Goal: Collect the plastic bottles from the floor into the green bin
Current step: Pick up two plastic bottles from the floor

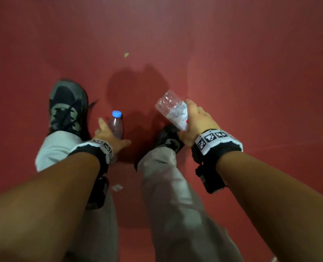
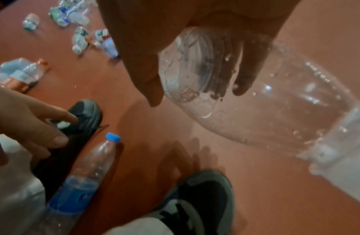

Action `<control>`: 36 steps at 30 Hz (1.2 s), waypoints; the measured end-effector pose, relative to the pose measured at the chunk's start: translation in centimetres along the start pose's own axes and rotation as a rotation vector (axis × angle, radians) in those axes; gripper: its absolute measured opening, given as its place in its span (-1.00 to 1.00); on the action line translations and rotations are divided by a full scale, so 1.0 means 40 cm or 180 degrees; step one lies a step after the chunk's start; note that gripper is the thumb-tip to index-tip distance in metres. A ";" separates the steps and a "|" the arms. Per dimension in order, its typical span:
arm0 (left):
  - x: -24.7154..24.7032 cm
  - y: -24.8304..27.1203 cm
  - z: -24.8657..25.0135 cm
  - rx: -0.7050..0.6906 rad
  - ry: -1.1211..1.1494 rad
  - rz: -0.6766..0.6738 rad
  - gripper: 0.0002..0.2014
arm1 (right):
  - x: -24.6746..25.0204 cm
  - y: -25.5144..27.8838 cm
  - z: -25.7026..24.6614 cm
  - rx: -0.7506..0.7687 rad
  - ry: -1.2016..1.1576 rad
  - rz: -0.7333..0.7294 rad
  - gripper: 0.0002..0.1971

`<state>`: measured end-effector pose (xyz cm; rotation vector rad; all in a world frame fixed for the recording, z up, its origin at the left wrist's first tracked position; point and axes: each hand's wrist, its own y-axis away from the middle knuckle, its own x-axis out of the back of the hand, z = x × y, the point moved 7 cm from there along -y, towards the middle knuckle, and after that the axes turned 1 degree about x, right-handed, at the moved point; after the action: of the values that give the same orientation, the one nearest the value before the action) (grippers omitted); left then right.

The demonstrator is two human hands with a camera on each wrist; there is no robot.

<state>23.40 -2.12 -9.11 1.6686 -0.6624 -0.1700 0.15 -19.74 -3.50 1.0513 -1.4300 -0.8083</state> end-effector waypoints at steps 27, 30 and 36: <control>0.429 0.317 0.302 -0.1171 0.0060 0.0579 -0.27 | 0.379 0.218 -0.263 0.0112 -0.0105 0.1079 -0.05; 0.629 0.428 0.259 -0.1327 0.0223 0.0828 -0.23 | 0.517 0.318 -0.392 0.0134 -0.0183 0.1376 0.00; 1.124 0.771 0.041 -0.1730 0.1156 0.1549 -0.23 | 0.851 0.636 -0.804 0.0597 0.0097 0.1890 -0.08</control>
<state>49.57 -28.44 30.86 0.9491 -0.6517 0.2778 28.86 -39.25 36.92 0.7048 -1.6937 -0.2317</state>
